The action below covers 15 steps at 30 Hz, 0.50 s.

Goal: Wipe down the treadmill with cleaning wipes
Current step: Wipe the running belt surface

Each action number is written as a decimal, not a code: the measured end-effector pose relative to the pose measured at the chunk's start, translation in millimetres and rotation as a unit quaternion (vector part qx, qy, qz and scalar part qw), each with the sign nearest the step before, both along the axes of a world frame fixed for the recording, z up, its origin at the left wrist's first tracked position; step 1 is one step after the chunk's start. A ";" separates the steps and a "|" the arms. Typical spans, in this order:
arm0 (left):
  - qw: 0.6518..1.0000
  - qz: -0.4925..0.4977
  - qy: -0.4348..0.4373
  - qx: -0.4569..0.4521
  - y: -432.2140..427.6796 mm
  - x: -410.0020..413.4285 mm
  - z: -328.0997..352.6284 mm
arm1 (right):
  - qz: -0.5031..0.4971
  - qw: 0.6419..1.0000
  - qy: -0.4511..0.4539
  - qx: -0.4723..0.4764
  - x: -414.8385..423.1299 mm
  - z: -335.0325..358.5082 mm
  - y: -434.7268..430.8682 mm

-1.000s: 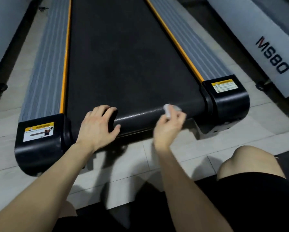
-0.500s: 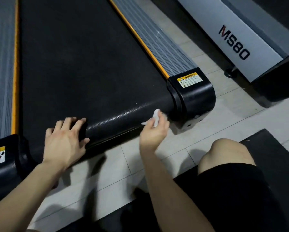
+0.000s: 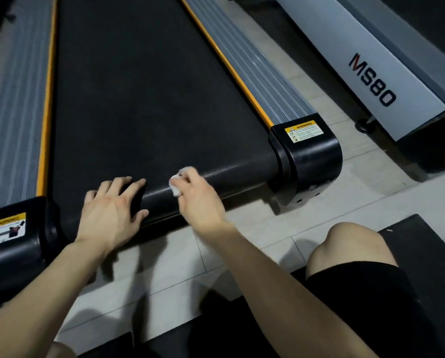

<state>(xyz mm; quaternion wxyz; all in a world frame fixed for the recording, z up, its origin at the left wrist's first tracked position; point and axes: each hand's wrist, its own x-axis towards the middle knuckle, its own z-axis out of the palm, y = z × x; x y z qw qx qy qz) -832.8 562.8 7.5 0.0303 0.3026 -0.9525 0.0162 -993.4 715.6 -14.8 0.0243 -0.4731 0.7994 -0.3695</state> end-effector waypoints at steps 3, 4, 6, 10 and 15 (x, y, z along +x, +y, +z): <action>0.997 -0.031 0.013 0.066 -4.2 16.4 1.3 | -0.173 0.984 -0.005 0.037 -74.4 15.8 21.0; 0.996 -0.030 0.033 0.083 -2.7 25.3 0.5 | -0.249 0.967 -0.008 0.055 -97.7 21.9 29.6; 0.993 -0.020 0.076 0.086 2.0 45.2 -2.8 | -0.342 0.936 -0.024 0.077 -108.6 26.2 29.3; 0.989 0.033 0.142 0.027 -0.7 85.6 -0.7 | -0.075 0.991 -0.072 0.080 28.9 32.8 -58.4; 0.969 0.150 0.191 -0.033 -40.1 146.6 8.6 | 0.211 0.973 0.011 0.093 99.0 26.3 -86.7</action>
